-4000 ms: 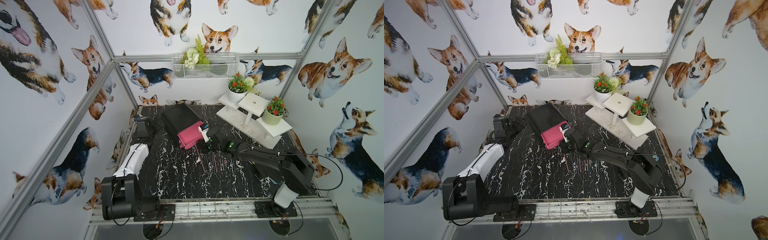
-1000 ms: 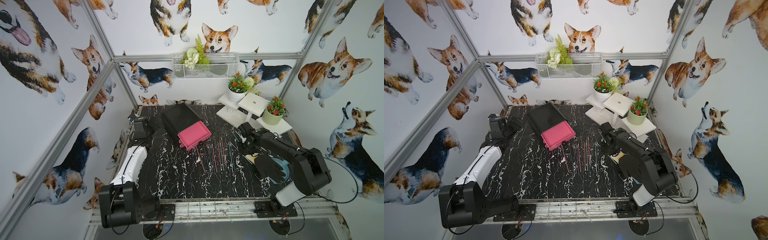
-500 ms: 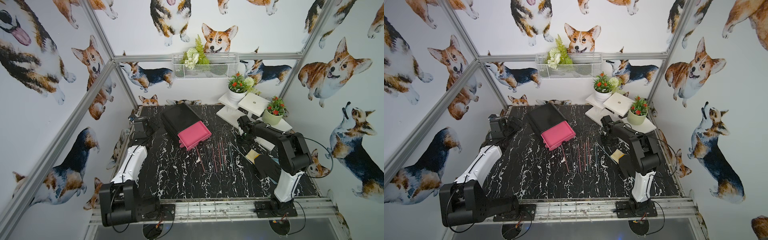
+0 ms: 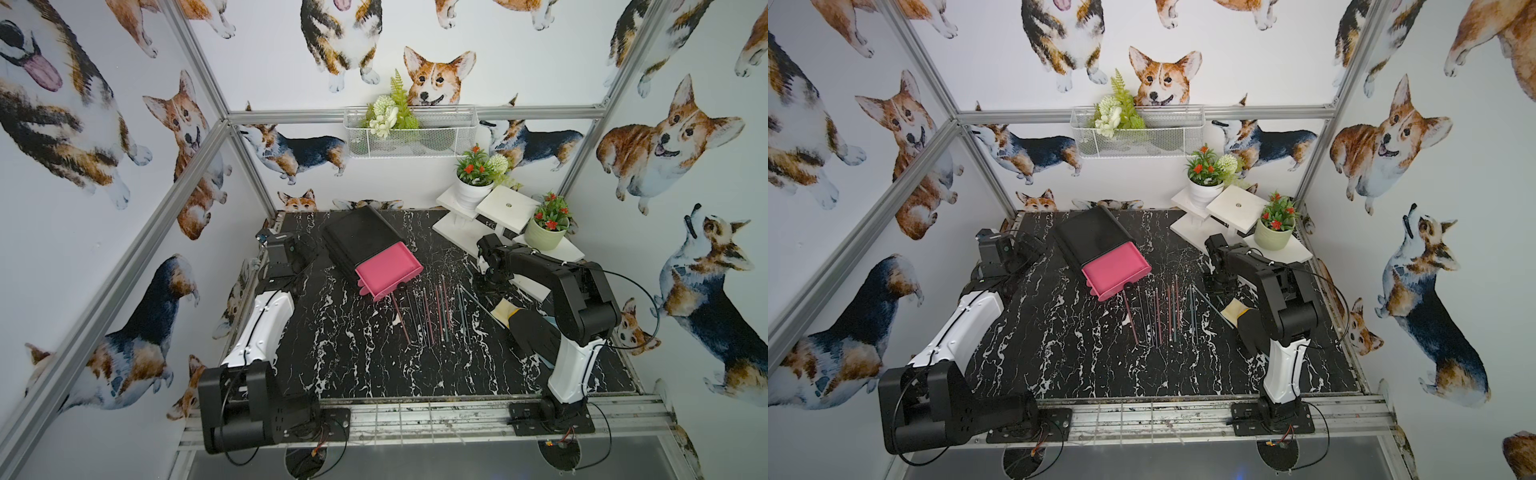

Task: Please place the pencils in the drawer according to their color
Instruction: Pick up the pencil from the center of the board.

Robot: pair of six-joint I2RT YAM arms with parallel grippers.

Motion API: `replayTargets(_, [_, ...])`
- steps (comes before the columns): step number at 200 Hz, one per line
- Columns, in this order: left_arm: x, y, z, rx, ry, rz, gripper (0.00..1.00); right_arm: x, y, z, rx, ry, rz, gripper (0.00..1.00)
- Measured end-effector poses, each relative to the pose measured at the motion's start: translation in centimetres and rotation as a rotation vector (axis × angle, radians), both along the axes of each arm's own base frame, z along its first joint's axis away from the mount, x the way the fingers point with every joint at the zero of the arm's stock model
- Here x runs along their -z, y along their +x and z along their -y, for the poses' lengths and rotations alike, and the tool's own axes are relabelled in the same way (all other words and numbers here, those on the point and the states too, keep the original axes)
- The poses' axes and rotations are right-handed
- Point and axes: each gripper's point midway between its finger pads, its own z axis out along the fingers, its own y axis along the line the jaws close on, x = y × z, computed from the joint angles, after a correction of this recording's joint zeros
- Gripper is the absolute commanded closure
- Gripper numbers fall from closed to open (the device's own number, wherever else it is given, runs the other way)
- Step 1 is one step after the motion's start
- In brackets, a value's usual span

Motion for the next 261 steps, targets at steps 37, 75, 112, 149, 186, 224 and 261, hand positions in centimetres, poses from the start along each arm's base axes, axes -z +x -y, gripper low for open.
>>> replayTargets(37, [0.0, 0.0, -0.1, -0.002, 0.000, 0.000, 0.00, 0.4, -0.2, 0.4, 0.009, -0.012, 0.003, 0.91])
replayTargets(75, [-0.1, 0.0, -0.1, -0.002, -0.001, 0.004, 0.00, 0.6, -0.5, 0.6, 0.028, -0.020, -0.004, 1.00])
replayTargets(112, [-0.1, 0.0, -0.1, -0.003, -0.003, 0.004, 0.00, 0.1, 0.0, 0.4, 0.024, -0.032, 0.011, 1.00])
replayTargets(149, [-0.2, 0.0, -0.1, -0.003, -0.003, 0.005, 0.00, -0.9, -1.0, 0.1, 0.002, -0.052, -0.015, 1.00])
replayTargets(186, [-0.3, 0.0, -0.1, -0.004, -0.002, 0.008, 0.00, -3.8, -1.5, -1.3, -0.040, -0.040, 0.020, 1.00])
replayTargets(224, [-0.3, -0.1, -0.2, -0.006, -0.002, 0.008, 0.00, -6.9, -3.1, -2.4, -0.079, -0.014, 0.026, 1.00])
replayTargets(261, [-0.3, -0.1, -0.2, -0.008, -0.002, 0.009, 0.00, -10.2, -5.1, -3.7, -0.075, 0.089, 0.029, 1.00])
